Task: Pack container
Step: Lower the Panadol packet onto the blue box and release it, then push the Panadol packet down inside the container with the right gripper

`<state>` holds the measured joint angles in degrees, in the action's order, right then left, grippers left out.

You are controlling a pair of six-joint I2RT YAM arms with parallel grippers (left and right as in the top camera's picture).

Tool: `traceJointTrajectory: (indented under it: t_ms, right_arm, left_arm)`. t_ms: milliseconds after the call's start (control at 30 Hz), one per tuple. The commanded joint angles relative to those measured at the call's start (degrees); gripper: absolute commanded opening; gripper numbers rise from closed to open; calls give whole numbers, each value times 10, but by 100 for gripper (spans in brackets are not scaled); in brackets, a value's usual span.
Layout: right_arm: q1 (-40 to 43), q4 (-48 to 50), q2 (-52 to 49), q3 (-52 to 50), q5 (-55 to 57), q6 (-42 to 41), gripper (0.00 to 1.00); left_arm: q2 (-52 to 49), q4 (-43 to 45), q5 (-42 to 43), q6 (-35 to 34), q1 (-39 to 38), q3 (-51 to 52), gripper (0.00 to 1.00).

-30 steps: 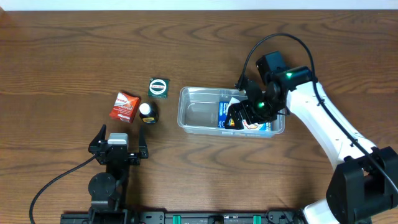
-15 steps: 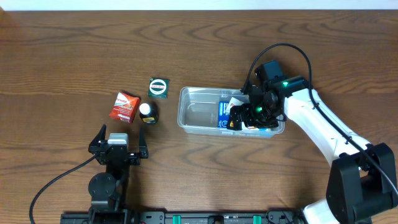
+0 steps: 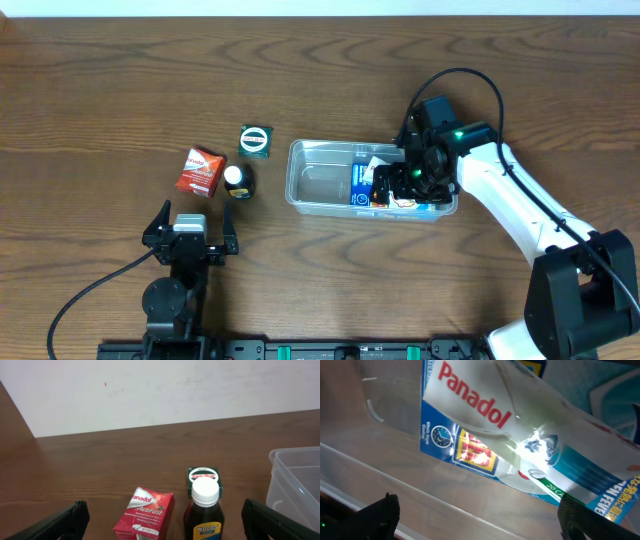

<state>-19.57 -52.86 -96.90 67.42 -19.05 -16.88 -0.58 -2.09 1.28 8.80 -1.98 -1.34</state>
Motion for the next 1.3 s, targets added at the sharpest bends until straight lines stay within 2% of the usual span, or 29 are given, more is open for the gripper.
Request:
traceJointTrajectory:
  t_ms: [0, 300, 800, 967, 1267]
  right_arm:
    - [-6, 1, 1, -5, 11, -37, 98]
    - [-8, 17, 1, -5, 37, -79, 99]
    - [-8, 43, 1, -5, 73, -100, 99]
    - [-8, 42, 1, -5, 73, -101, 94]
    - [-18, 45, 1, -5, 107, -108, 93]
  left_arm:
    - [3, -21, -13, -5, 2, 11, 98]
    - [3, -21, -13, -5, 2, 11, 98]
    - [3, -21, -13, -5, 2, 11, 98]
    - [3, -21, -13, -5, 2, 11, 98]
    - [3, -21, -13, -5, 2, 11, 98]
